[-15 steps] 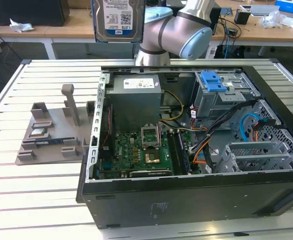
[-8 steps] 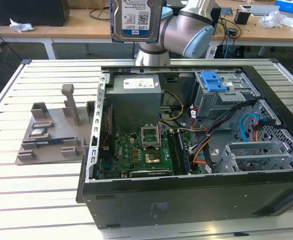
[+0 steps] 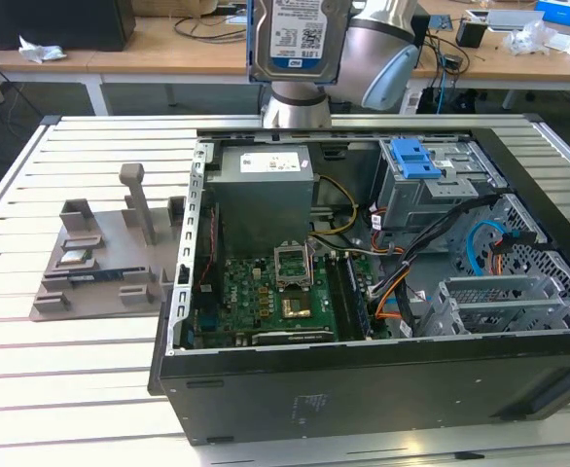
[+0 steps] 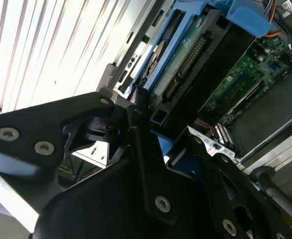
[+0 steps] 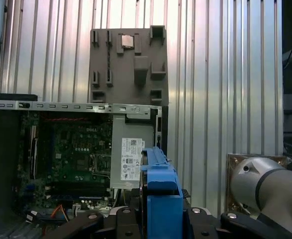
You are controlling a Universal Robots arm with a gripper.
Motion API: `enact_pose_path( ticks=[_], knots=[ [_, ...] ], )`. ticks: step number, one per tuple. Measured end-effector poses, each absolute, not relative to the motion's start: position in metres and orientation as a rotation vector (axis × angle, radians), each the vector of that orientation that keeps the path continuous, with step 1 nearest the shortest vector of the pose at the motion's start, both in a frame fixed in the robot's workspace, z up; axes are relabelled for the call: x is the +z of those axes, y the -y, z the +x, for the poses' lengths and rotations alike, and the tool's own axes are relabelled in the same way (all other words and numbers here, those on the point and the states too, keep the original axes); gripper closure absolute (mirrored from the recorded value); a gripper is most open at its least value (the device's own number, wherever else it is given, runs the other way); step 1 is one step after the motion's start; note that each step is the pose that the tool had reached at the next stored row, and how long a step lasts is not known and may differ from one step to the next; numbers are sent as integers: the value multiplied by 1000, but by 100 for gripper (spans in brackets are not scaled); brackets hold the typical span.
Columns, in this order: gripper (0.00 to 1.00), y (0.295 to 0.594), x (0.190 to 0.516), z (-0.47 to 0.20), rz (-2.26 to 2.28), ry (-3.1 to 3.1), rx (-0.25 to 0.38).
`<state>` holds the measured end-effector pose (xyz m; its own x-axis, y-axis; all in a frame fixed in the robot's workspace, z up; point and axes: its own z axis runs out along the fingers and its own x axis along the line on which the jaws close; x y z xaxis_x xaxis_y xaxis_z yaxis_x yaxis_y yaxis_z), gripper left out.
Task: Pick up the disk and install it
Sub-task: 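Pick up the disk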
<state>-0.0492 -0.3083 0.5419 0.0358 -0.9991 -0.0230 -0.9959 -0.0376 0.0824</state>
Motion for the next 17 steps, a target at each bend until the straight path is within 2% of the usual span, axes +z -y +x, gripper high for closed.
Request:
enact_pose_path(
  ticks=[17],
  knots=[
    [63,339,542,-36,2228,2148,-116]
  ],
)
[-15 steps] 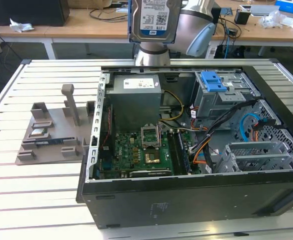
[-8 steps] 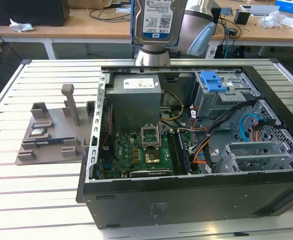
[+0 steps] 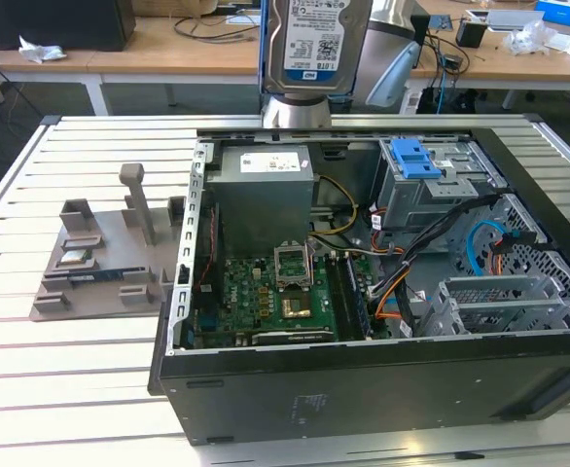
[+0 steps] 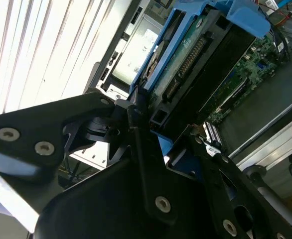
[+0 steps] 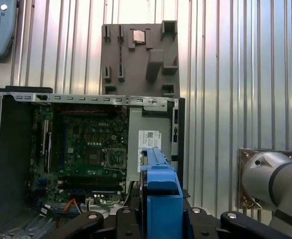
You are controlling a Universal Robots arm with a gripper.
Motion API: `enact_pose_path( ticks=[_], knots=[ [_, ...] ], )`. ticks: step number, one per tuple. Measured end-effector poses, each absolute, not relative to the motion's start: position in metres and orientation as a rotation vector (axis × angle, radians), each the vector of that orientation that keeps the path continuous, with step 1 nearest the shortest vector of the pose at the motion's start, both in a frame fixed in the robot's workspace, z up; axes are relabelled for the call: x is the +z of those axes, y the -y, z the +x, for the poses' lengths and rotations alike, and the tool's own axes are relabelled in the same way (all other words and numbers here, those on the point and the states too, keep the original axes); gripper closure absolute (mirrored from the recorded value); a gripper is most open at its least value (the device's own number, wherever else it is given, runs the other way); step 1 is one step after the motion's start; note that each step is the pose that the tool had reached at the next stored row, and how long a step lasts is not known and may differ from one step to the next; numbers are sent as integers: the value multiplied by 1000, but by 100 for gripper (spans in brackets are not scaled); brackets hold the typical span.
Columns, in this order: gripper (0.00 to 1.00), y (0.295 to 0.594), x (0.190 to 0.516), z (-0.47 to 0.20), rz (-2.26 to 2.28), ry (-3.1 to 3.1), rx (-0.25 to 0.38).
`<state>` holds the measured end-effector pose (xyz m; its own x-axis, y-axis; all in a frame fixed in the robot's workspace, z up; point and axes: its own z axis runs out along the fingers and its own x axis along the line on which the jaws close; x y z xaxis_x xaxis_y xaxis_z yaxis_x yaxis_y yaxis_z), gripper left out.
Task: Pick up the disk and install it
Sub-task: 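Pick up the disk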
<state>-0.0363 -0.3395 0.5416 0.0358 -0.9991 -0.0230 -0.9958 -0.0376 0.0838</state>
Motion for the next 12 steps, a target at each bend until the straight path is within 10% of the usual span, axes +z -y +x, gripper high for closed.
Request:
enact_pose_path(
  ticks=[12],
  knots=[
    [63,356,541,-27,2228,2147,-117]
  ],
)
